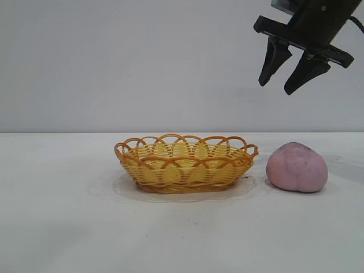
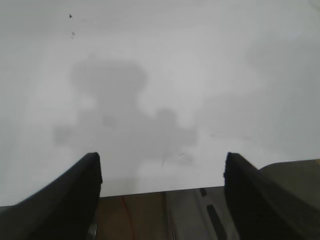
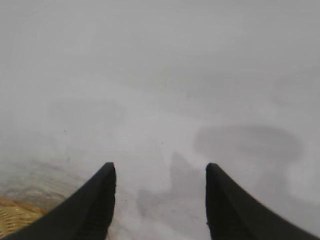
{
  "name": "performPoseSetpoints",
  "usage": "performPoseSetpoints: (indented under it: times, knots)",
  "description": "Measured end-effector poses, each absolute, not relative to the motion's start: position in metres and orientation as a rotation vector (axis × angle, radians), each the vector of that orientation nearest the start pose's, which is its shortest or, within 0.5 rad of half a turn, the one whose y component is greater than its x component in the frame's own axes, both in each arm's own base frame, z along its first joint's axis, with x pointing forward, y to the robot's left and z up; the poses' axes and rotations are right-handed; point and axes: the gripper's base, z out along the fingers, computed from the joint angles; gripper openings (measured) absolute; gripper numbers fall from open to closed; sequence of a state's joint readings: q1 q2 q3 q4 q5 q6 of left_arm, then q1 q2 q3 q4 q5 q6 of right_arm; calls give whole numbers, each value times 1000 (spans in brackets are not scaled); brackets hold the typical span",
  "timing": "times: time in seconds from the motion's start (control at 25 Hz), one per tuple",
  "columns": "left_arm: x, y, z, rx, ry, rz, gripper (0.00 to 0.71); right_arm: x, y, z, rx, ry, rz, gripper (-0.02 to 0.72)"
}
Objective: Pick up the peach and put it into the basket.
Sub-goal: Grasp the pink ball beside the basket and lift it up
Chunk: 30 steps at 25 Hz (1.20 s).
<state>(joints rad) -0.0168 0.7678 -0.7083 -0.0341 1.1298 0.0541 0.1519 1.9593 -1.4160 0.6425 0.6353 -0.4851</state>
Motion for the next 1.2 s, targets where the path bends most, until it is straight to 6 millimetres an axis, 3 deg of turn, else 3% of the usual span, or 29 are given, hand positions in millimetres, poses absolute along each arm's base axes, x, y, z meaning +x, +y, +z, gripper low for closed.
performPoseSetpoints:
  times: [0.28, 0.4, 1.0, 1.2]
  knots:
    - [5, -3, 290, 65, 2214, -30, 458, 414, 96, 208, -261, 2540, 546, 340]
    - [-21, -3, 279, 58, 2149, -33, 458, 414, 96, 207, -263, 2546, 549, 340]
    - [-10, 0, 269, 67, 2107, 8, 458, 412, 97, 206, -274, 2565, 564, 340]
    - [-9, -5, 270, 155, 2094, -9, 458, 411, 98, 206, -279, 2573, 570, 340]
